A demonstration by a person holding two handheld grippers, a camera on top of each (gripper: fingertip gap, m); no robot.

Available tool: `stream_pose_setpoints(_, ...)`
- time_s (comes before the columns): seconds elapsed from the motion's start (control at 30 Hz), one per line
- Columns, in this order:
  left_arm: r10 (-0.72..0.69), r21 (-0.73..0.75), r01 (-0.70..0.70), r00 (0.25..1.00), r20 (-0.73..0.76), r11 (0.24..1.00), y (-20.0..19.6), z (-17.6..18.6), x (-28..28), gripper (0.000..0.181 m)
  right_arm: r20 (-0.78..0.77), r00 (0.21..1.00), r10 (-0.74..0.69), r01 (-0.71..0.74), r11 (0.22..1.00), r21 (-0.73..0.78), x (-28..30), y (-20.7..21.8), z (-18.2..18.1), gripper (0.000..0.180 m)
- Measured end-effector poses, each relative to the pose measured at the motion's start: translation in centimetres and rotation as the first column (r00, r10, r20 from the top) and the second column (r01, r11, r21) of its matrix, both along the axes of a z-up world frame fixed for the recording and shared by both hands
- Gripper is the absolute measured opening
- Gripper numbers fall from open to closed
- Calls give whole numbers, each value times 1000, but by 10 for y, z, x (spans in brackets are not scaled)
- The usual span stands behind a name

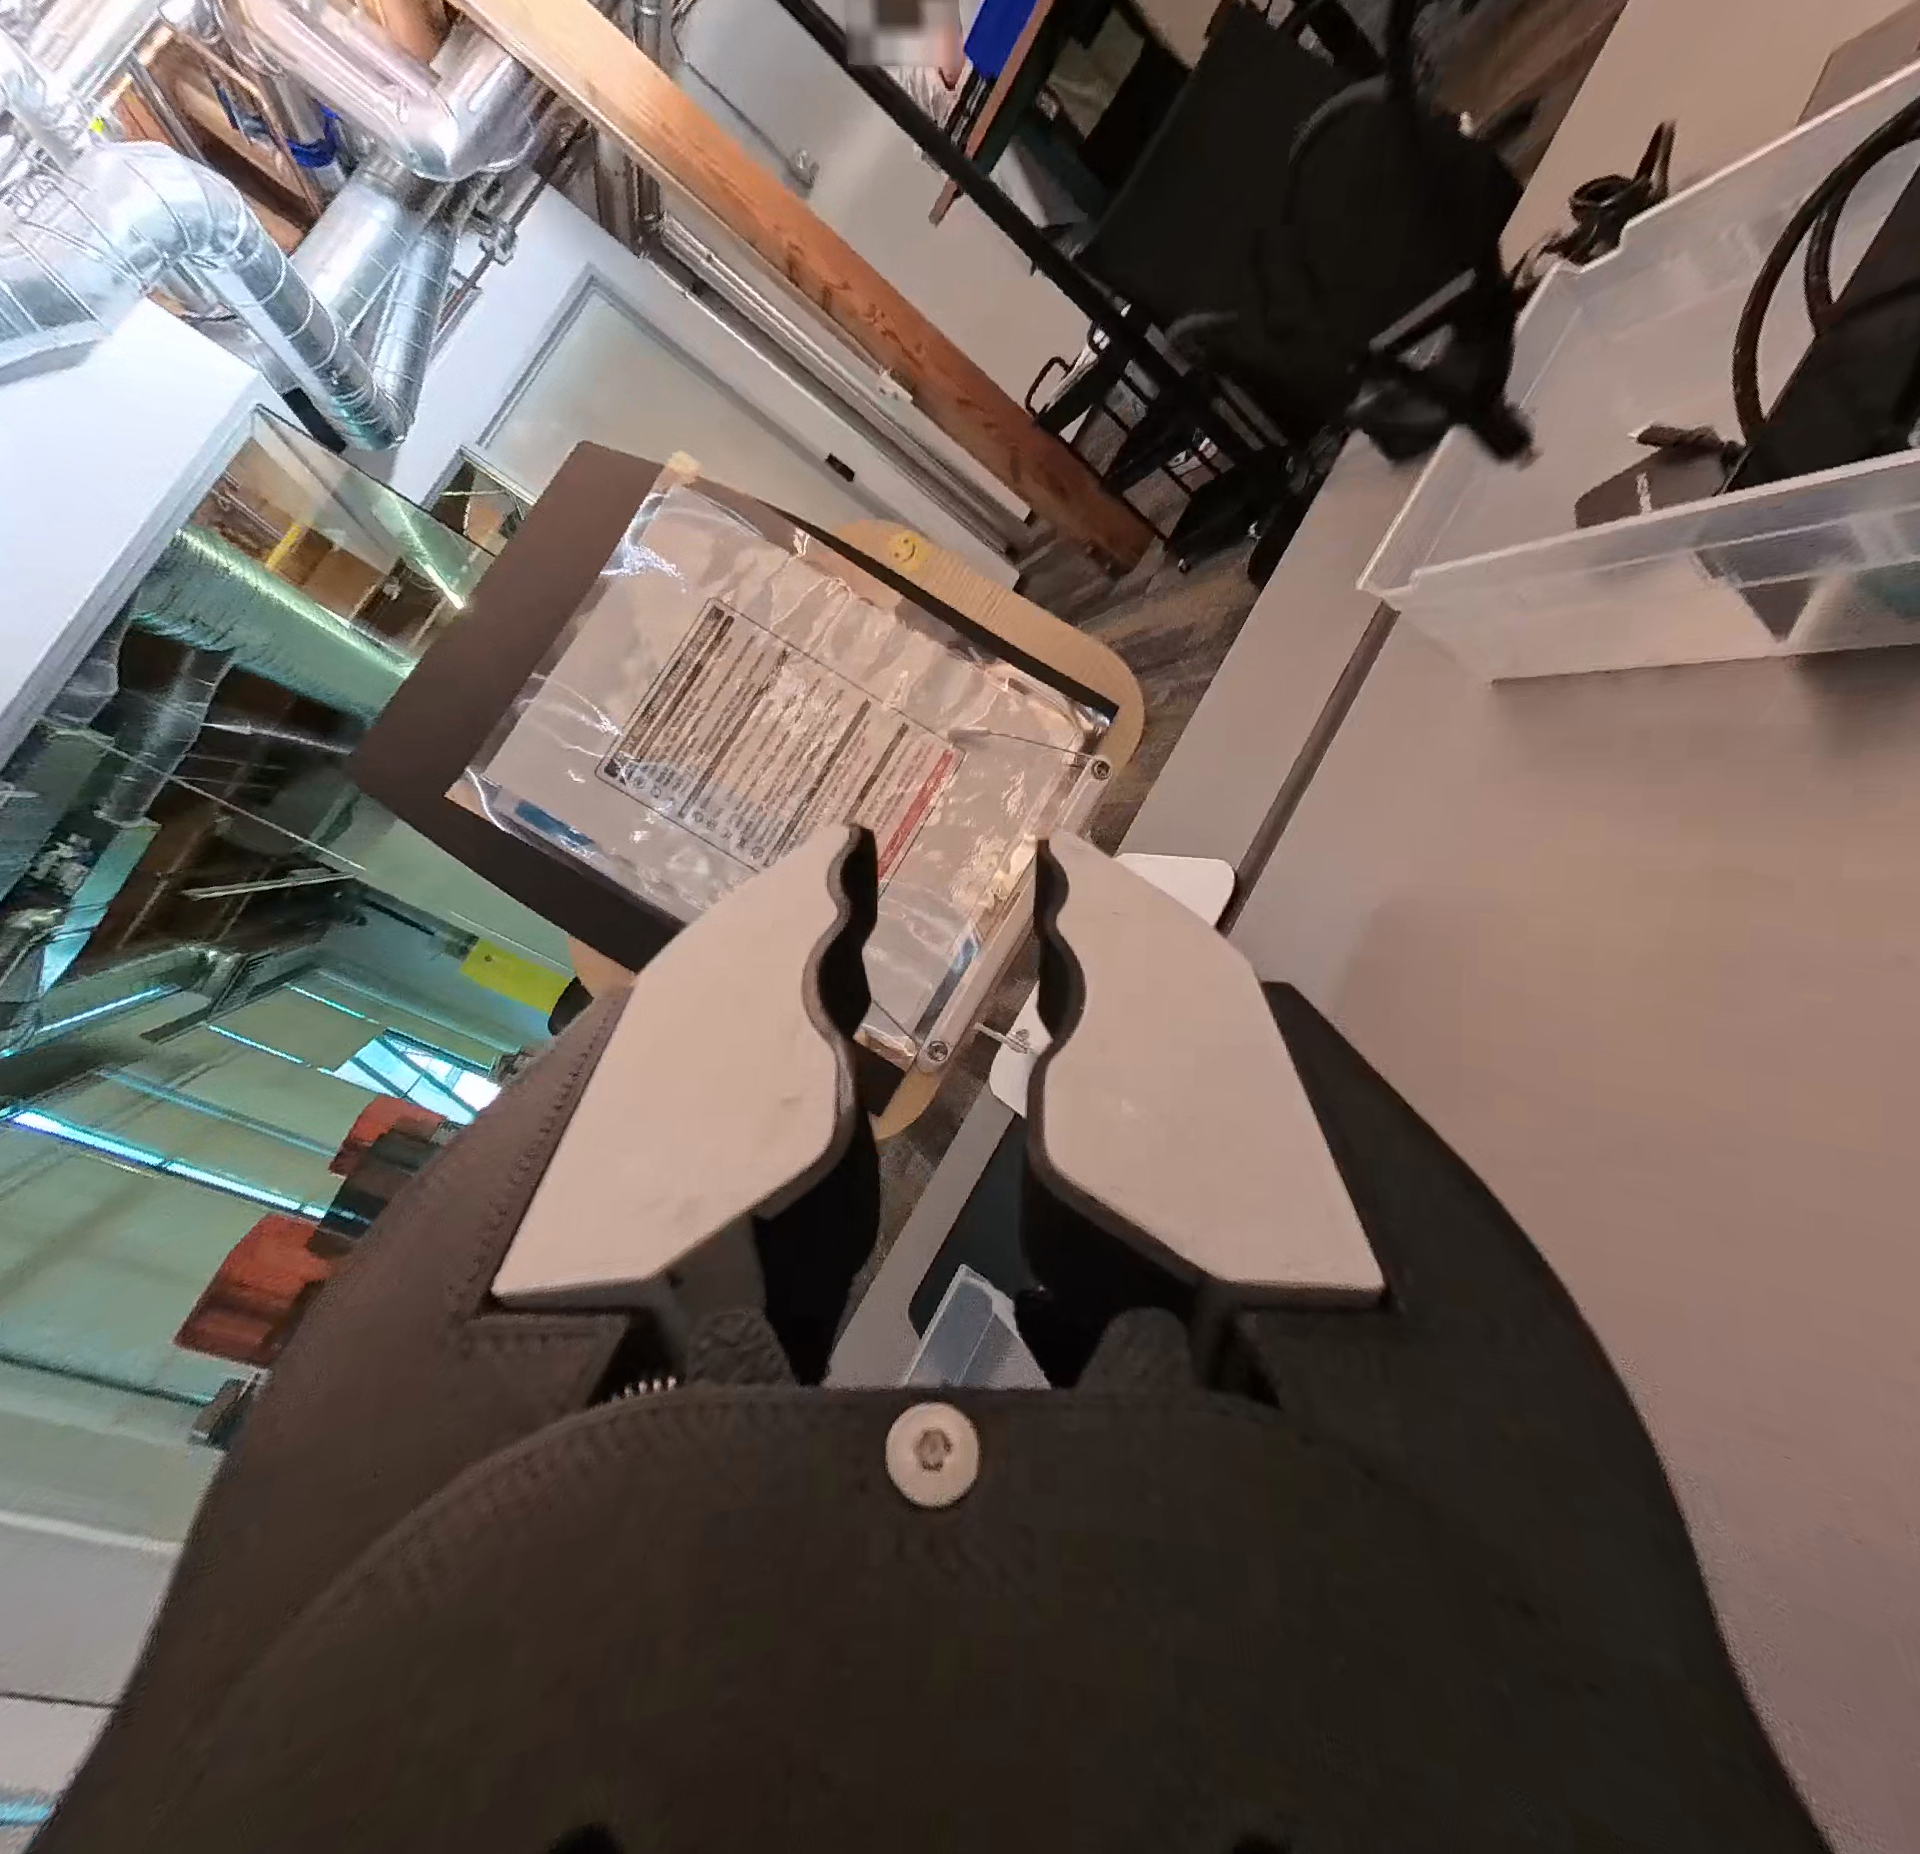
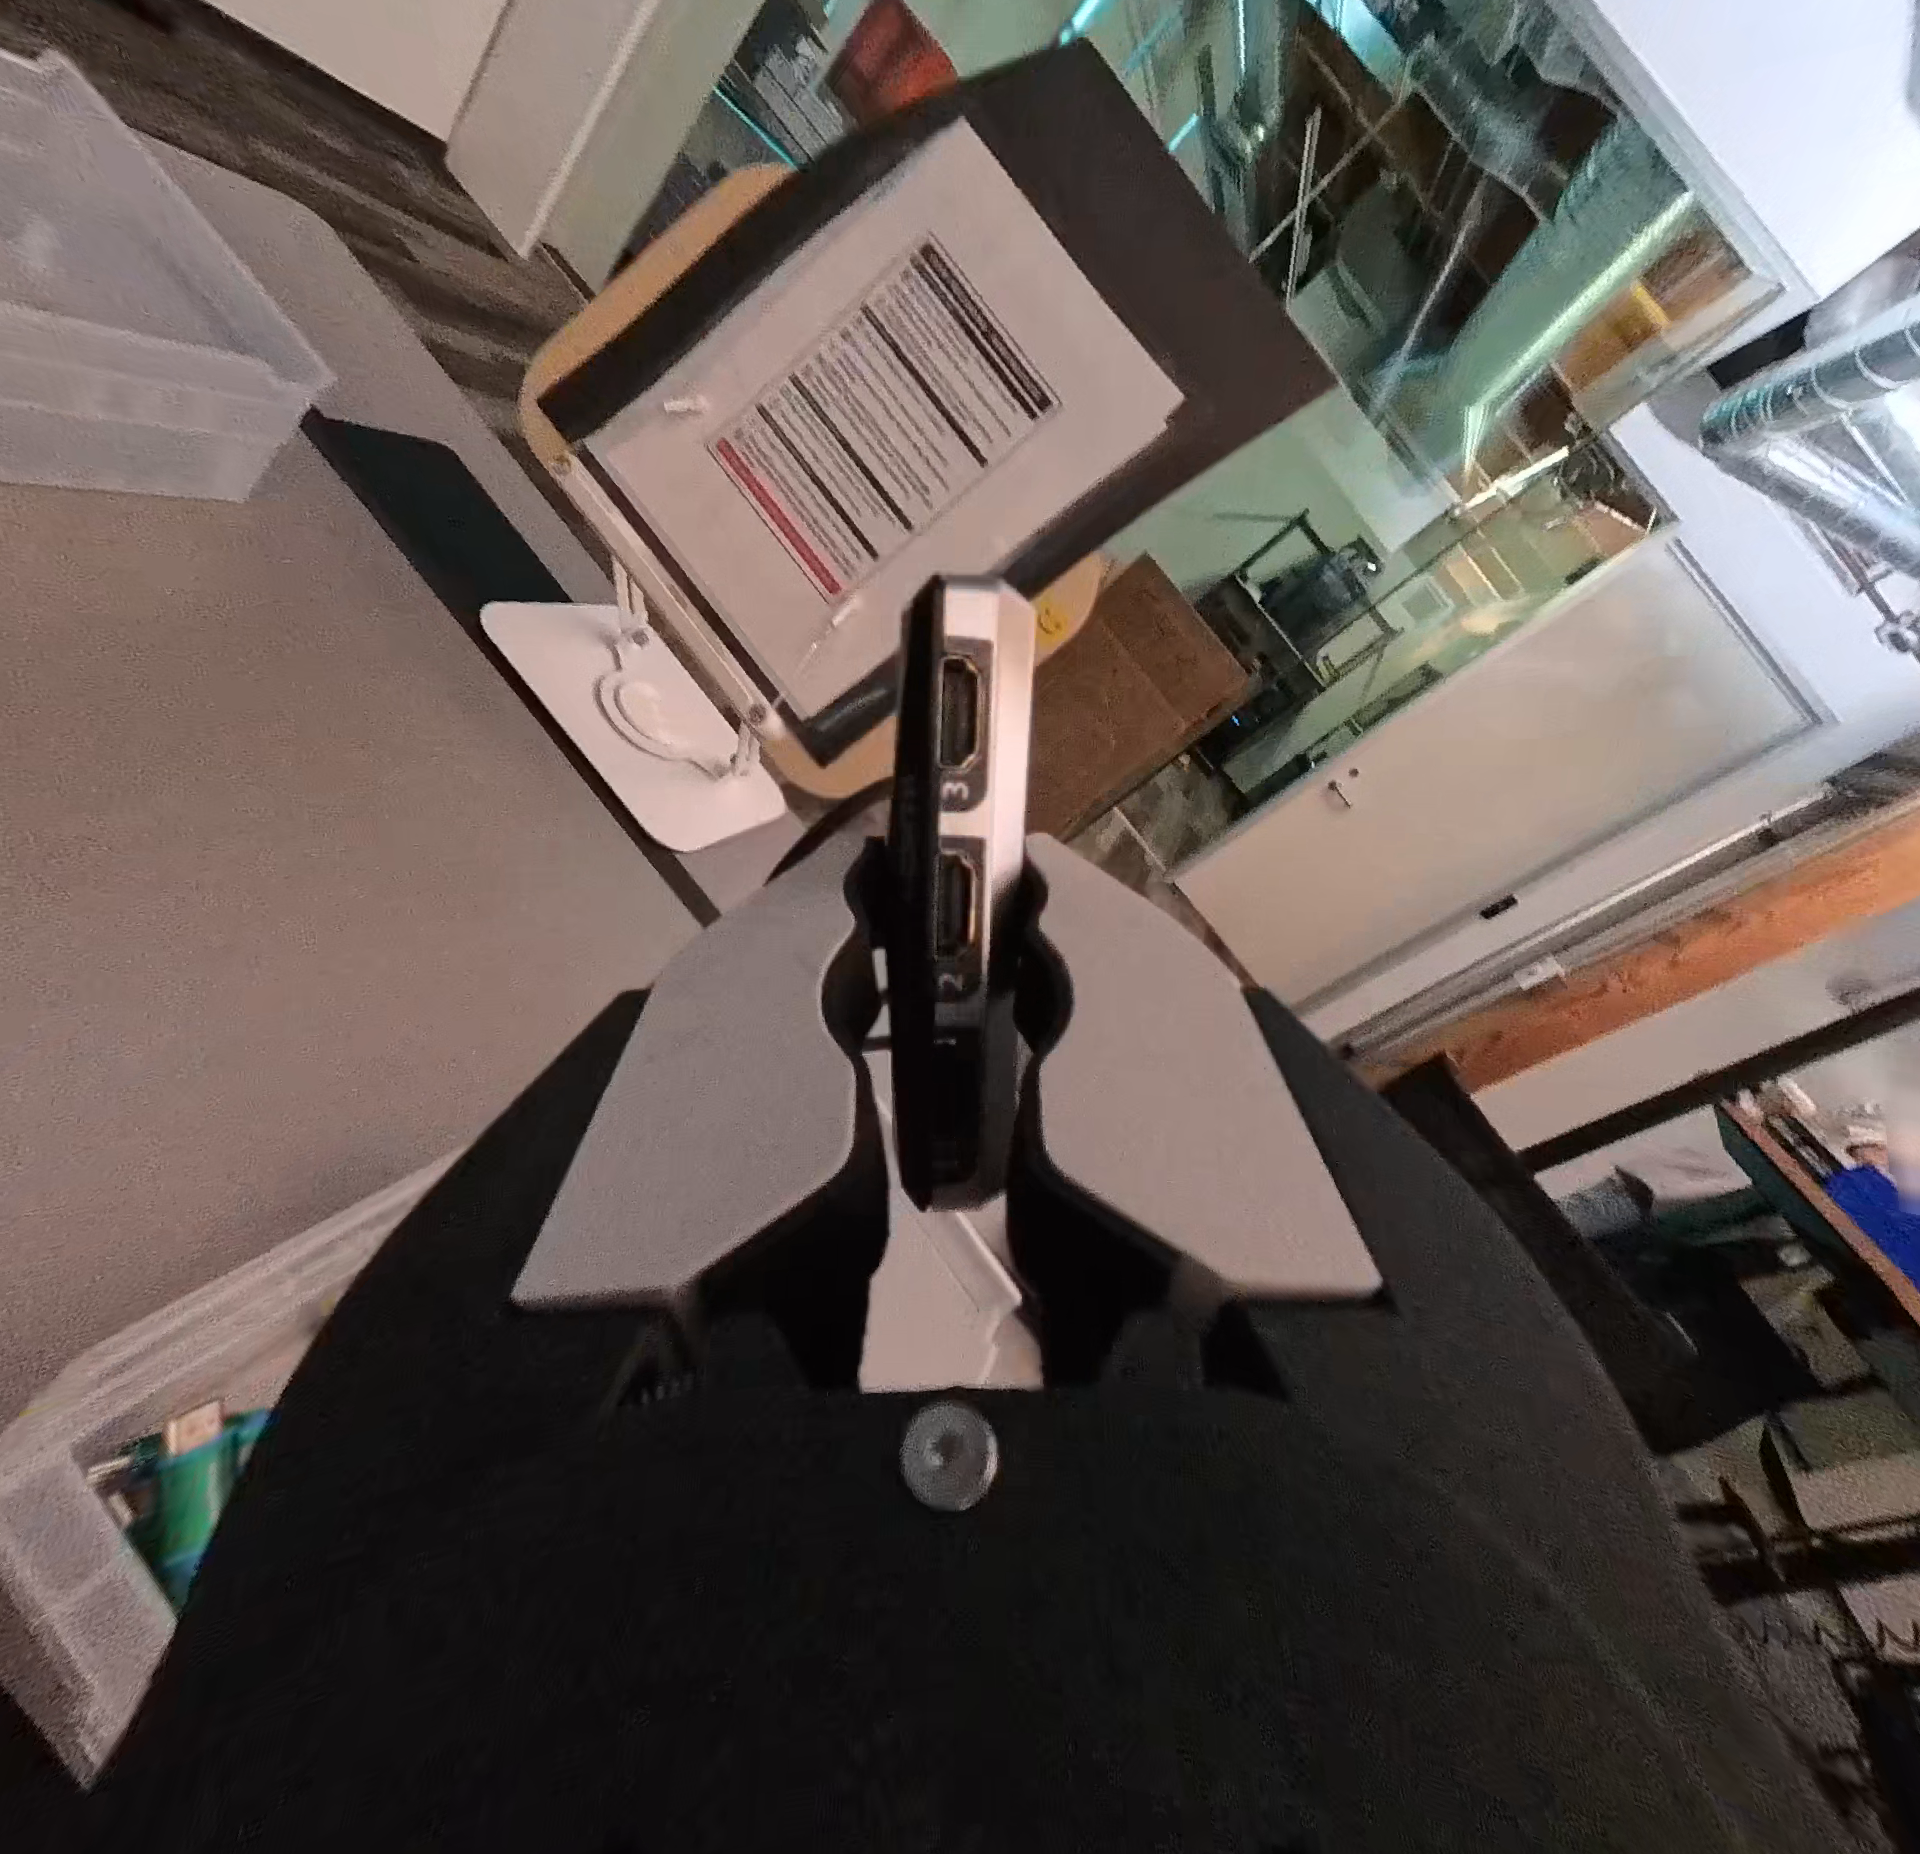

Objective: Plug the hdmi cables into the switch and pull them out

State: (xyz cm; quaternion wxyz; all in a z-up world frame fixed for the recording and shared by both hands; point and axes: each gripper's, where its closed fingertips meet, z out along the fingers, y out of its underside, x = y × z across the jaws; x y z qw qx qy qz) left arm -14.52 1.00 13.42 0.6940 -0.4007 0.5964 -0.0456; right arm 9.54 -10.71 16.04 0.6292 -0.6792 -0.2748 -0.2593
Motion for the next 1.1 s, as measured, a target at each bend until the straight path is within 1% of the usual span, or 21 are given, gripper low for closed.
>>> stream_pose_setpoints(0.13,-9,-5,9,999,-41,1000,-3,-9,7,27,-50,990,-133,127,986,-105,49,11,-29,23)
stream_pose_setpoints(0.2,-5,-6,4,998,-63,1000,-3,-14,9,27,-64,982,-176,162,971,-173,65,21,-48,23)
stream_pose_setpoints(0.33,-6,-18,4,996,-87,1000,-2,-20,12,26,-144,975,-170,122,948,-296,78,45,-87,23)
stream_pose_setpoints(0.4,-9,-20,7,995,-98,1000,-3,-22,13,24,-220,965,-145,65,939,-338,79,59,-105,23)
stream_pose_setpoints(0.57,-10,-18,8,993,-115,1000,-3,-26,15,23,-403,902,-153,-32,909,-416,84,78,-138,23)
stream_pose_setpoints(0.67,-11,-23,8,993,-117,1000,-3,-26,15,22,-534,824,-188,-93,885,-456,87,82,-154,23)
stream_pose_setpoints(0.8,-8,-21,5,992,-129,1000,-3,-29,15,21,-681,681,-268,-151,859,-489,98,84,-174,23)
stream_pose_setpoints(0.93,-9,-24,5,991,-135,1000,-3,-30,16,20,-742,530,-411,-167,807,-567,113,77,-201,24)
stream_pose_setpoints(1.03,-6,-27,2,989,-150,1000,-2,-33,17,19,-772,400,-494,-143,798,-585,130,73,-208,30)
stream_pose_setpoints(1.07,-5,-27,1,988,-155,1000,-2,-34,17,19,-777,374,-507,-135,799,-586,134,72,-208,32)
stream_pose_setpoints(1.1,-5,-27,0,987,-159,1000,-2,-35,17,19,-778,368,-510,-120,803,-583,138,70,-207,35)
